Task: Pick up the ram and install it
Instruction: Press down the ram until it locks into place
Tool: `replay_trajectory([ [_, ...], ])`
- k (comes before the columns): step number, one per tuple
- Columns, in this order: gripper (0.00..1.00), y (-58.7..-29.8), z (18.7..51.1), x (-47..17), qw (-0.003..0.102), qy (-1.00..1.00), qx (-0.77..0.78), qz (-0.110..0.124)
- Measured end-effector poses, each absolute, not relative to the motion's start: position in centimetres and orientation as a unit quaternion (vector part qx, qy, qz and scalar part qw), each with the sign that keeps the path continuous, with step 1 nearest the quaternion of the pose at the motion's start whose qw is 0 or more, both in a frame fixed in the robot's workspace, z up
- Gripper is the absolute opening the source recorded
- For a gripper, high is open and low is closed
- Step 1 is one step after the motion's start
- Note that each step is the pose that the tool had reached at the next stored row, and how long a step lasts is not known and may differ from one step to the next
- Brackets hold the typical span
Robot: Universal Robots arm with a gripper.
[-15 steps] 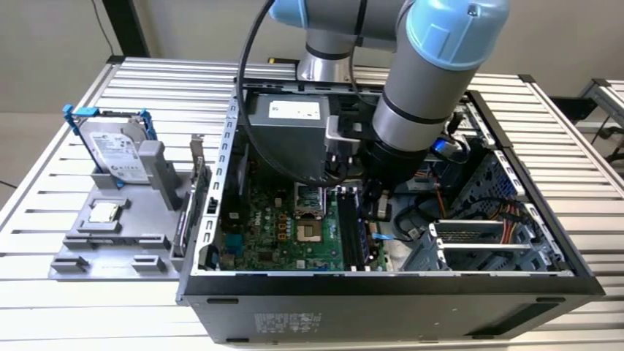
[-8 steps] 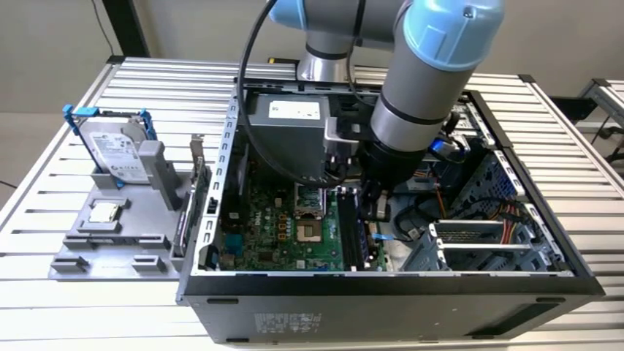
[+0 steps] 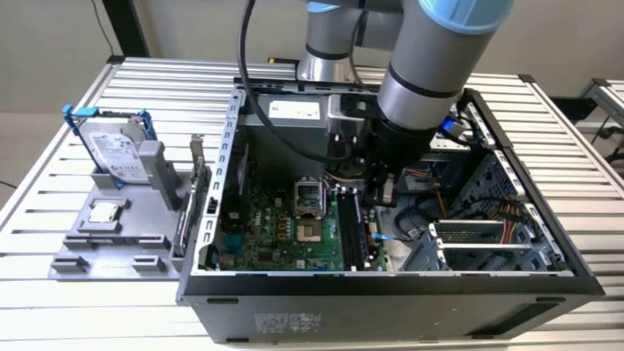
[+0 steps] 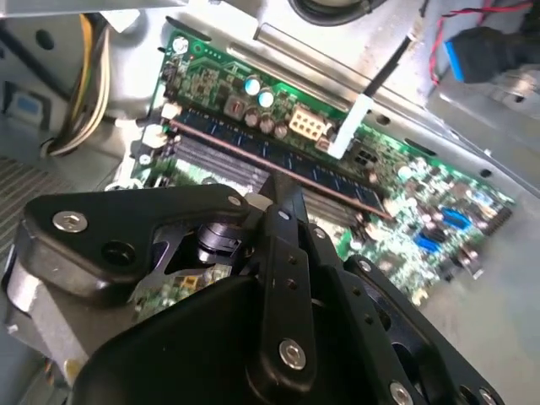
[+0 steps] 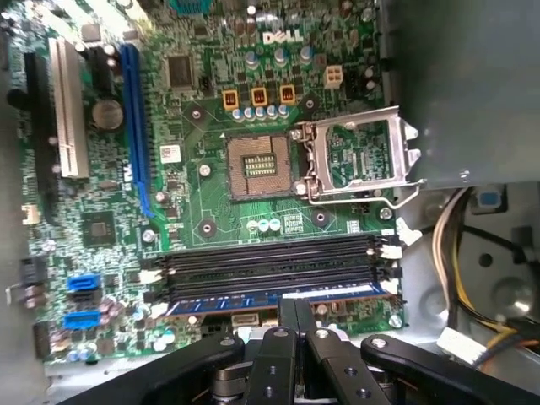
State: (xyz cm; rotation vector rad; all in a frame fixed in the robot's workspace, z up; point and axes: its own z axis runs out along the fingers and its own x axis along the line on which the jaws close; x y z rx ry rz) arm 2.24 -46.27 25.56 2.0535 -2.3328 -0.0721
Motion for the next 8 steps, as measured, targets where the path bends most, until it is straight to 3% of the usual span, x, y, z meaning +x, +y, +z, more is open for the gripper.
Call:
replay_trajectory([
  [8,0.00,-46.26,26.33,2.24,0.016,-0.750,0.660,-0.023],
])
